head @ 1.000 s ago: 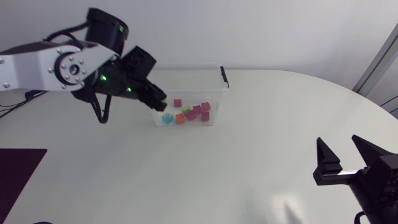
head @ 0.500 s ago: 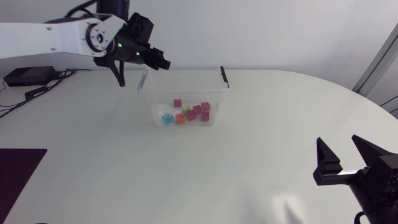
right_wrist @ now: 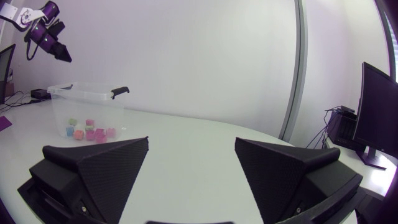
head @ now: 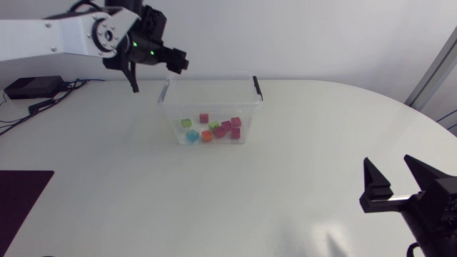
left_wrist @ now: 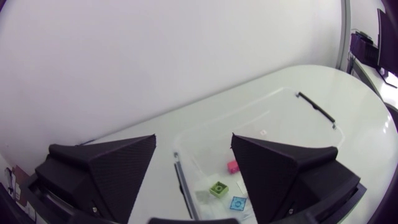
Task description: Place the duplo bricks in the container
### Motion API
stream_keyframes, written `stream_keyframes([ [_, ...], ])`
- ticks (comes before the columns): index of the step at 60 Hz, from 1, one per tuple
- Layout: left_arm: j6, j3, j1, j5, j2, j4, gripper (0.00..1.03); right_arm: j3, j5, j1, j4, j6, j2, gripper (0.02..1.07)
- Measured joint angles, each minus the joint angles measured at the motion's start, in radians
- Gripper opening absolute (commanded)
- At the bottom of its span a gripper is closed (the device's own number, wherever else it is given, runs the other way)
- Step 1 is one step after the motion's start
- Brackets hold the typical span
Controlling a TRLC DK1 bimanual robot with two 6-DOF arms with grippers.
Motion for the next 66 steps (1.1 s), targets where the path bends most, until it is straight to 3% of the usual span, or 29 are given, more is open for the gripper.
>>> stream_keyframes([
  [9, 0.003, -0.052, 0.005, -0.060, -0.154, 0.002, 0.98, 0.000, 0.000, 0.000, 0.000, 0.000, 0.000, 1.03],
  [20, 0.024, -0.292, -0.006, -0.146, -0.416, 0.042, 0.98, 0.000, 0.000, 0.000, 0.000, 0.000, 0.000, 1.03],
  [37, -0.001, -0.555, -0.039, -0.172, -0.844, 0.023, 0.98, 0.000, 0.000, 0.000, 0.000, 0.000, 0.000, 1.03],
  [66, 0.027, -0.764, 0.047, -0.190, -1.417, 0.005, 0.98, 0.000, 0.000, 0.000, 0.000, 0.000, 0.000, 1.03],
])
